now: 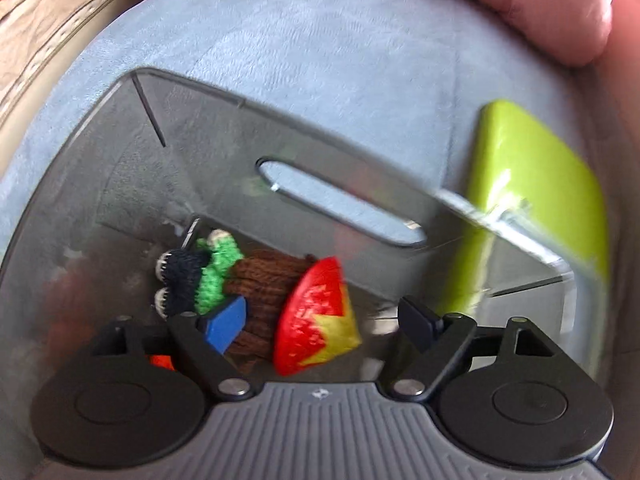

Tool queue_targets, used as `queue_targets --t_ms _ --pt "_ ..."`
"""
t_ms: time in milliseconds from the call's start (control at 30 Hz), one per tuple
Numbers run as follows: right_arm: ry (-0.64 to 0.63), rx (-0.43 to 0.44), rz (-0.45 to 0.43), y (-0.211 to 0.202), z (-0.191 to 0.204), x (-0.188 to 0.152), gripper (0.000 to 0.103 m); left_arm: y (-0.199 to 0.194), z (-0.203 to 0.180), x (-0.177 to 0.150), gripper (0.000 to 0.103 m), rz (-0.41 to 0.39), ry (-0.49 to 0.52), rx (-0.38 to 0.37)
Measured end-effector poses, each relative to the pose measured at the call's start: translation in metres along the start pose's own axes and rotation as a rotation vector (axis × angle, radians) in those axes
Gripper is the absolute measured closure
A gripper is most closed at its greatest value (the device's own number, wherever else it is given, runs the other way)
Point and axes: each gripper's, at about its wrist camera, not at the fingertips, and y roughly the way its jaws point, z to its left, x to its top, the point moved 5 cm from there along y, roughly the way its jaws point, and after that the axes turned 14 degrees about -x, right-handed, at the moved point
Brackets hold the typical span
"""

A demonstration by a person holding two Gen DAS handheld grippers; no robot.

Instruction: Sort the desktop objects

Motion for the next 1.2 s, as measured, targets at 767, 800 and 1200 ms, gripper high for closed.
queue_targets --t_ms 767,800,1200 --pt "-0.329 -0.118 -0.076 -0.048 0.014 -0.052 0.039 0.018 -0.108 -0.067 0.0 0.398 0.375 -0.539" --pt "-0.324 -0.122 -0.073 -0.044 0.016 -0.05 0.039 0.017 -0.112 -0.069 0.0 0.402 0.401 -0.545" --pt "-0.219 -0.1 -0.152 -0.07 0.008 -0.039 0.024 0.01 -0.108 -0.05 0.0 0.252 0.248 -0.517"
